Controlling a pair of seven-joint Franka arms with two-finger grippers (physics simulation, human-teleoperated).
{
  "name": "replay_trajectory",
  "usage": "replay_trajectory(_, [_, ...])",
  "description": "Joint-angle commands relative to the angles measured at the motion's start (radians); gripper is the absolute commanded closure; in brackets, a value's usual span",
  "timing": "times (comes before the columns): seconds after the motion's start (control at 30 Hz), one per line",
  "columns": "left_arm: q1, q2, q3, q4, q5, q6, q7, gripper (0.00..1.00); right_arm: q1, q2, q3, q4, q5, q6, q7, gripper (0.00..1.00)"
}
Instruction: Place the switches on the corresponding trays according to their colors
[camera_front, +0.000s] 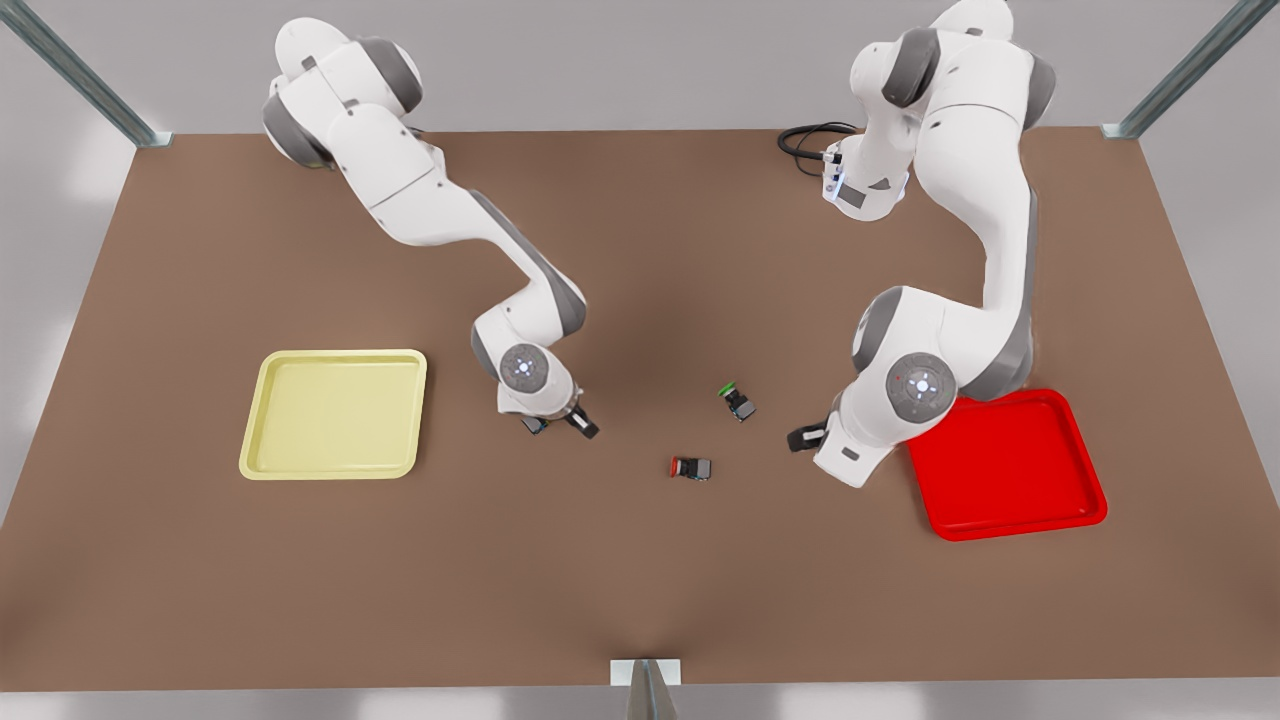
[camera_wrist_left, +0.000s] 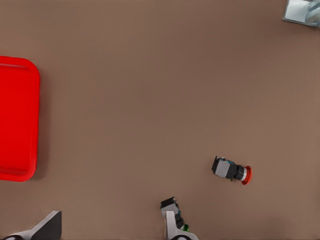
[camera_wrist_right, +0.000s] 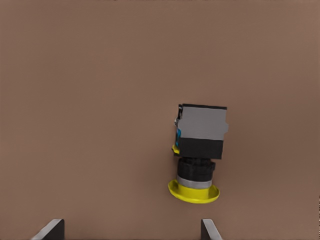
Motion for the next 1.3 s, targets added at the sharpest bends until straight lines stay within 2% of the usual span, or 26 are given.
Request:
replay_trajectory(0.0, [-0.01,0.004,0.0,0.0,0.0,0.006,-0.013,0.0,-0.001,0.0,0.0,-0.005,0.0,0.006,-0.001,0.0])
replay_trajectory(0.13, [-0.054,0.07,-0.031,-0.003,-0.001,0.109,-0.127,0.0,-0.076,-0.061,0.012,-0.121,-0.005,0.057,-0.098,0.0])
replay_trajectory(0.23, [-0.086,0.119,-0.051,0.002,0.002,0.201,-0.23,0.0,-0.084,-0.054,0.012,-0.149,-0.005,0.108,-0.099,0.0])
replay_trajectory(0.4, [-0.111,0.271,-0.041,0.117,0.003,0.267,-0.334,0.0,-0.104,-0.028,0.012,-0.146,0.011,0.126,-0.053,0.0])
replay_trajectory(0.6, [-0.154,0.277,-0.035,0.104,0.005,0.242,-0.489,0.0,-0.127,-0.018,0.014,-0.157,0.028,0.125,-0.029,0.0])
replay_trajectory(0.67, [-0.152,0.282,-0.045,0.104,0.003,0.255,-0.25,0.01,-0.127,-0.014,0.014,-0.155,0.028,0.126,-0.032,0.0])
replay_trajectory(0.7, [-0.16,0.28,-0.045,0.101,0.005,0.256,-0.067,0.01,-0.133,-0.014,0.02,-0.155,0.028,0.128,-0.035,0.2])
replay_trajectory(0.73, [-0.185,0.291,-0.045,0.101,0.004,0.261,0.087,0.01,-0.139,-0.014,0.02,-0.155,0.028,0.128,-0.035,0.29])
replay_trajectory(0.83, [-0.217,0.301,-0.043,0.074,0.003,0.247,0.557,0.0,-0.139,-0.006,0.032,-0.15,0.032,0.128,-0.037,0.37])
replay_trajectory(0.87, [-0.226,0.314,-0.043,0.063,0.003,0.245,0.667,0.0,-0.139,-0.006,0.032,-0.15,0.032,0.128,-0.038,0.37])
replay_trajectory(0.93, [-0.249,0.337,-0.041,0.063,0.011,0.25,1.173,0.07,-0.141,-0.006,0.034,-0.146,0.032,0.126,-0.04,0.37])
replay_trajectory(0.97, [-0.26,0.344,-0.041,0.069,0.037,0.262,1.304,0.01,-0.145,-0.005,0.032,-0.147,0.032,0.126,-0.041,0.37])
replay_trajectory(1.07, [-0.341,0.381,-0.038,0.14,0.103,0.348,1.452,0.01,-0.147,-0.005,0.034,-0.146,0.032,0.128,-0.043,0.4])
replay_trajectory(1.2, [-0.413,0.466,-0.037,0.252,0.096,0.393,1.359,0.0,-0.147,-0.005,0.034,-0.146,0.032,0.126,-0.053,0.41])
replay_trajectory(1.27, [-0.41,0.469,-0.035,0.25,0.096,0.387,1.349,0.0,-0.147,-0.005,0.034,-0.146,0.031,0.126,-0.056,0.42])
